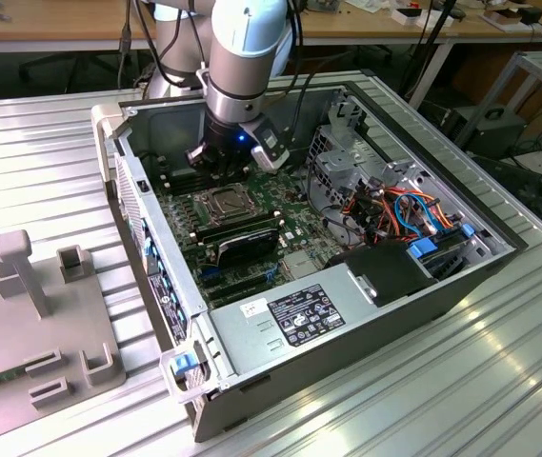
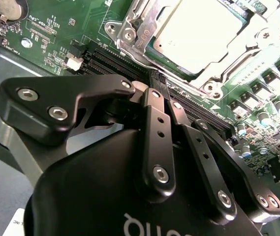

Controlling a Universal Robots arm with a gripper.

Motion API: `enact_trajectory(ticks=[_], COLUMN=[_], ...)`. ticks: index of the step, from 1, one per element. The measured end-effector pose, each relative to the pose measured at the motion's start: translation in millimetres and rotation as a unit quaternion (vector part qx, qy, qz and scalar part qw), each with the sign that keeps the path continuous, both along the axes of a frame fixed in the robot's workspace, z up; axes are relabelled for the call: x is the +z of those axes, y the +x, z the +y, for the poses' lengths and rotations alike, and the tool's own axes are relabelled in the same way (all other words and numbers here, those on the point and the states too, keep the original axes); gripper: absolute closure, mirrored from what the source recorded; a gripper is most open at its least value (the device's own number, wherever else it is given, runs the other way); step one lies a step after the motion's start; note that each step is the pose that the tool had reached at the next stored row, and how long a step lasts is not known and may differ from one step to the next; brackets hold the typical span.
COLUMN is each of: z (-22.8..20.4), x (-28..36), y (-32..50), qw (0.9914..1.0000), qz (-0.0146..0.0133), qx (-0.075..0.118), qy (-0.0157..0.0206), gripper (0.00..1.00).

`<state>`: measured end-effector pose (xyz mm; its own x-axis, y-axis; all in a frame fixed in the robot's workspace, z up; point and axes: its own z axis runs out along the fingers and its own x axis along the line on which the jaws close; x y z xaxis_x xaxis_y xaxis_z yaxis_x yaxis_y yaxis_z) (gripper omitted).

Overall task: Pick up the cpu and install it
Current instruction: 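Install the first cpu locking lever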

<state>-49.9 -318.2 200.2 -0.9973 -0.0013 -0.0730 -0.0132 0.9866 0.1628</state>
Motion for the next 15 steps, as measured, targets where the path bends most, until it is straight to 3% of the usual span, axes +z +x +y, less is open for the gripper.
enact_trajectory(ticks=[5,12,15], z=[-0.4,-0.4,-0.4], x=[7.3,8.6,13.3], y=[-0.2,-0.6,-0.6], qw=[1.00000,1.00000,1.00000], qz=[0.0005,0.0005,0.0001], qx=[0.000,0.000,0.000], qy=[-0.0014,-0.0016,-0.0015], gripper=[0.89,0.89,0.89])
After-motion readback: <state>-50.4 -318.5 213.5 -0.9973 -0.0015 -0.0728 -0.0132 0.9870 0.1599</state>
